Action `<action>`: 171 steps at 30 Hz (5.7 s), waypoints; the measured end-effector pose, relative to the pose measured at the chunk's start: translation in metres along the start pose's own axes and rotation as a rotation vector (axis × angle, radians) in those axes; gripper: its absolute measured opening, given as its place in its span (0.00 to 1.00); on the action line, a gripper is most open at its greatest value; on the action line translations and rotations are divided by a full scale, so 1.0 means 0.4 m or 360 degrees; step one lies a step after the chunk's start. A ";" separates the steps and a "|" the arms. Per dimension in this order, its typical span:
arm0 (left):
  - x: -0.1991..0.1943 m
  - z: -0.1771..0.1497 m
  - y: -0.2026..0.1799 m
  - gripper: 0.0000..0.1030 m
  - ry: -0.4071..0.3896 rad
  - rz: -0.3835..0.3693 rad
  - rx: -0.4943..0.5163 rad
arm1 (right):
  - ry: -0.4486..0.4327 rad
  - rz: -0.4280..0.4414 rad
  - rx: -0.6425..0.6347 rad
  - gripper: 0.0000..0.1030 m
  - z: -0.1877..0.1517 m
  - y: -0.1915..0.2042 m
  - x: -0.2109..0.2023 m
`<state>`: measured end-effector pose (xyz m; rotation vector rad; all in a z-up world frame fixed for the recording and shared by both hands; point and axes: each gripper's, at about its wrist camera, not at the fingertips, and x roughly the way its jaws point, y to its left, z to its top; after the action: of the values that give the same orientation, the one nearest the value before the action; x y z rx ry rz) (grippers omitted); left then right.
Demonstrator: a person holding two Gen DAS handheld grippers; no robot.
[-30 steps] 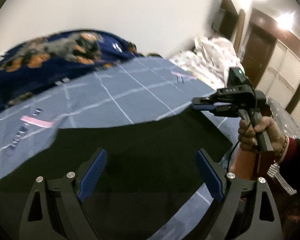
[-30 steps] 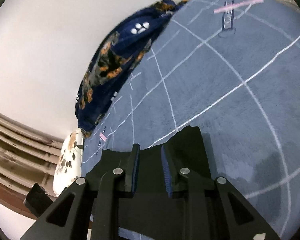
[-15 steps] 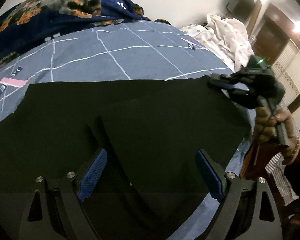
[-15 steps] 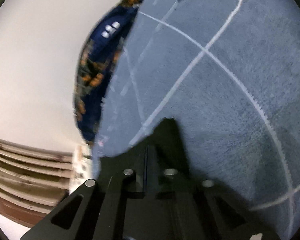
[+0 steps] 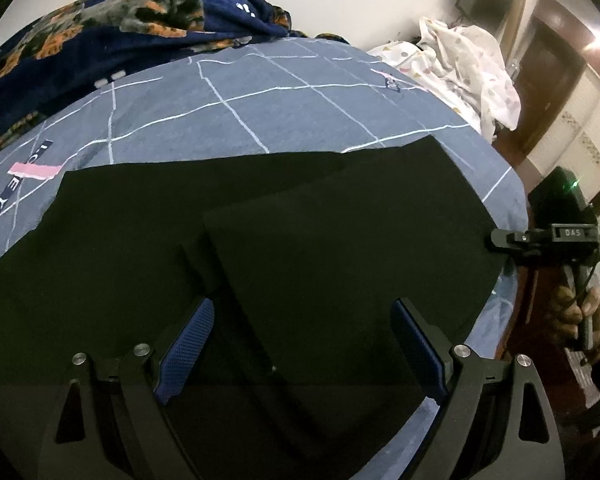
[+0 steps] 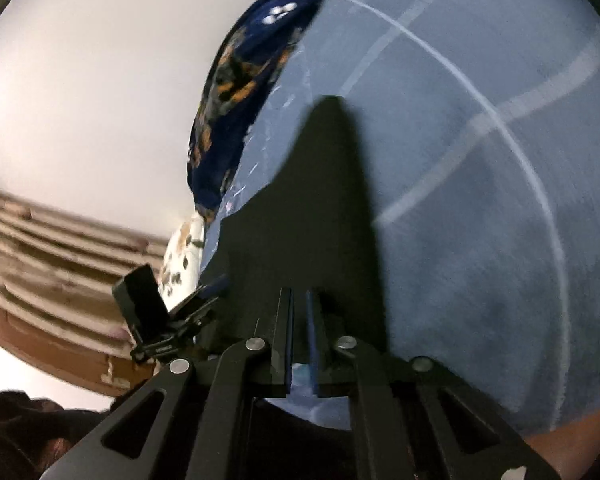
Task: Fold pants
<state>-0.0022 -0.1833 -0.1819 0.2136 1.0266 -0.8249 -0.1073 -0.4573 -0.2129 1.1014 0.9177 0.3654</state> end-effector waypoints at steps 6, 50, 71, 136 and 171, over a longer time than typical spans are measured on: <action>-0.020 -0.004 0.009 0.87 -0.0025 0.0008 -0.0037 | -0.0018 -0.0088 -0.0092 0.00 -0.002 0.031 0.006; -0.378 -0.365 0.722 0.77 -0.0033 -0.0544 -0.0924 | 0.0468 0.0059 -0.0229 0.79 -0.160 0.424 0.450; -0.359 -0.354 0.719 0.77 -0.0057 -0.0492 -0.0881 | 0.0492 0.0032 -0.0204 0.85 -0.175 0.424 0.470; -0.362 -0.177 0.405 0.65 -0.0313 -0.0088 -0.0821 | 0.0570 0.0040 0.0070 0.25 -0.102 0.377 0.578; -0.157 -0.027 0.141 0.67 0.0030 -0.0199 -0.0399 | -0.0031 -0.0078 0.0176 0.17 0.183 0.102 0.073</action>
<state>0.0139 -0.1069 -0.1476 -0.0571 1.1591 -0.7992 -0.0255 -0.4638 -0.1795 1.1793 0.9552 0.2656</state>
